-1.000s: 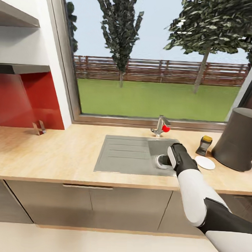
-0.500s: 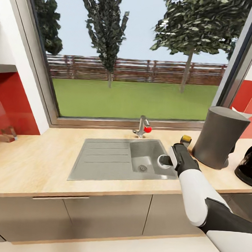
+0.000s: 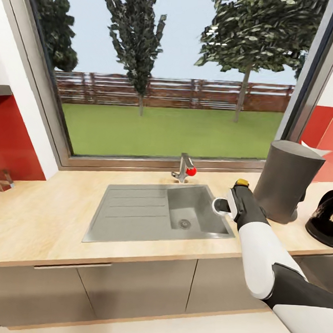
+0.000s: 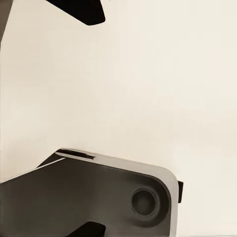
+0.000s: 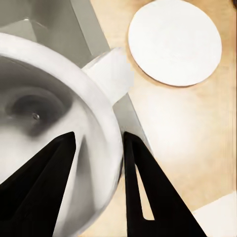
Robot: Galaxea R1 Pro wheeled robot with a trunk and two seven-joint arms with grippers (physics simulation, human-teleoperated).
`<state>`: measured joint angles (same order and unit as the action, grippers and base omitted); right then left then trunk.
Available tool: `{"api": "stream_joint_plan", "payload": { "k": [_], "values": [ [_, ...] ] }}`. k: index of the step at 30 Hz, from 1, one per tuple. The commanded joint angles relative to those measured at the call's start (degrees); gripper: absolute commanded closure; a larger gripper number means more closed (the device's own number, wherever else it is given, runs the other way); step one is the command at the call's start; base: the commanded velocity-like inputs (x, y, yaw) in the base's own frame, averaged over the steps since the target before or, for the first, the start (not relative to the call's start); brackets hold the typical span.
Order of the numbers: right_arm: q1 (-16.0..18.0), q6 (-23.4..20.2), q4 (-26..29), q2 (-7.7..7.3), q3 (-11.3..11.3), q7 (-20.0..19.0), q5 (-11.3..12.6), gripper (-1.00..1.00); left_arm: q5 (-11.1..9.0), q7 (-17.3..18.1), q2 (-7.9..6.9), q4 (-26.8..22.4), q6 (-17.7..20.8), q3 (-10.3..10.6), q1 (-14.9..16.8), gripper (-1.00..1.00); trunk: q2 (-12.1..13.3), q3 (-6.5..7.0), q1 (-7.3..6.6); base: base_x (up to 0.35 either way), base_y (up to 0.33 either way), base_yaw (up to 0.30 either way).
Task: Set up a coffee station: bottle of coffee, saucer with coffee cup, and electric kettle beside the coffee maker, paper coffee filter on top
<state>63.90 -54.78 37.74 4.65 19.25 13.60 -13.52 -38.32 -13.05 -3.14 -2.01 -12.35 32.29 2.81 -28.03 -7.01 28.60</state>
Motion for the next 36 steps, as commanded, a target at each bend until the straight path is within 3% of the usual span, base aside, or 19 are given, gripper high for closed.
{"api": "stream_joint_plan", "payload": {
  "k": [1, 8, 21, 26, 36],
  "values": [
    [0.1, -0.2, 0.1, 0.09, 0.3, -0.2, -0.4, 1.0, -0.3, -0.3, -0.02, -0.1, 0.0, 0.5, 0.0, -1.0, -0.1, -0.12, 0.04, 0.095, -0.034, -0.269],
    [0.1, -0.2, 0.1, 0.09, 0.3, -0.1, -0.4, 1.0, -0.3, -0.5, -0.11, -0.1, 0.0, 0.4, 0.0, -1.0, -0.1, -0.12, 0.04, 0.078, -0.056, -0.249],
    [0.1, -0.2, -0.2, 0.09, 0.2, 0.0, -0.5, 1.0, -0.3, -0.5, -0.11, 0.0, 0.1, 0.4, 0.0, -1.0, -0.1, -0.12, 0.04, 0.003, -0.001, -0.038],
    [0.0, -0.2, -0.8, 0.03, 0.2, 0.8, -1.9, 1.0, -0.3, -0.7, -0.2, 0.1, 0.2, 0.4, 0.0, -1.0, -0.1, -0.12, 0.04, 0.097, 0.0, -0.141],
    [0.0, -0.2, -4.2, -2.53, 0.3, 0.8, -1.9, 1.0, -0.3, -0.8, -0.2, 0.1, 0.0, 0.4, 0.0, -1.0, -0.1, -0.12, 0.04, 0.187, 0.0, -0.013]
  ]
}}
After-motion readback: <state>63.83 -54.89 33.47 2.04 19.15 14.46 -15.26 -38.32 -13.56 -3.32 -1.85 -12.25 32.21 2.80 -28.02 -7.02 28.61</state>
